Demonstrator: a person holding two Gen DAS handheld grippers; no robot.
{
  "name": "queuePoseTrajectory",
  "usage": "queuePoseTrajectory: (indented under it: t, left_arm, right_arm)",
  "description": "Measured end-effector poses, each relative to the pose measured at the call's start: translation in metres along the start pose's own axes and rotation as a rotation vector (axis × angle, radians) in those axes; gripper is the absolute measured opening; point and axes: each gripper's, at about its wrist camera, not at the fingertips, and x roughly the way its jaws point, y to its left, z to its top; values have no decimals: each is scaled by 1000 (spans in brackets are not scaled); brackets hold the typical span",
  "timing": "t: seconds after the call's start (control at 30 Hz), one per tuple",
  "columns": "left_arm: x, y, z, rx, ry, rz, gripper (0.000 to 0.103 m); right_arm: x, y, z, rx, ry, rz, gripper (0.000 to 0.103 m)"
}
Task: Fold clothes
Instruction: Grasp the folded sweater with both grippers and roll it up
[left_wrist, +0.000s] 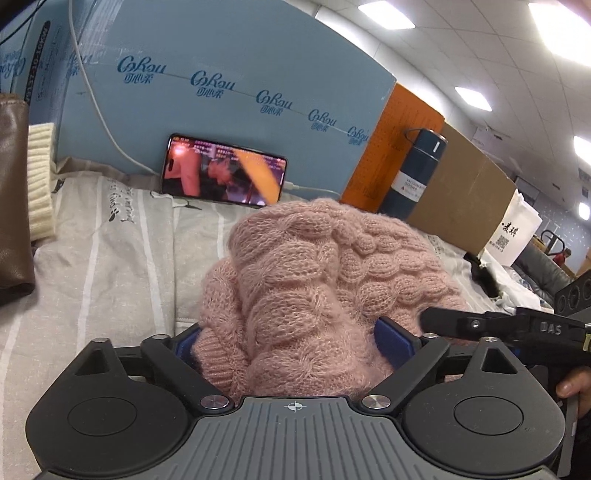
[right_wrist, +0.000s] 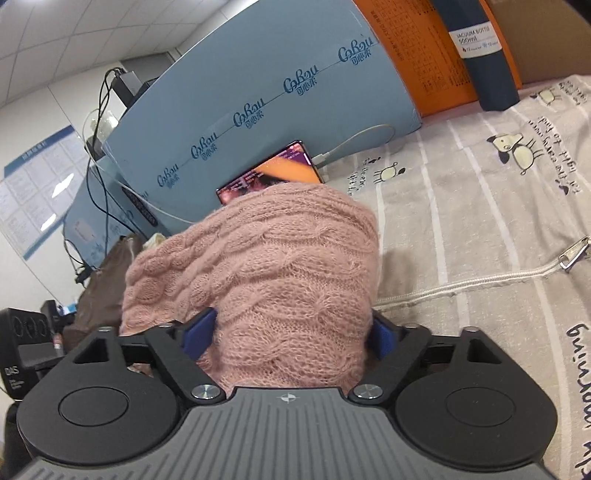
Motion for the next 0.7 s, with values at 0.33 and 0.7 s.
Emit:
queuePoseTrajectory:
  t: [0.33, 0.7]
  left_arm:
    - [-15, -16, 1, -21, -95, -42, 50]
    - [9, -75, 40, 62, -168, -132, 50]
  right_arm:
    - [-23, -6, 9, 88, -47, 76, 48]
    - [-87, -13, 40, -17, -226, -6, 48]
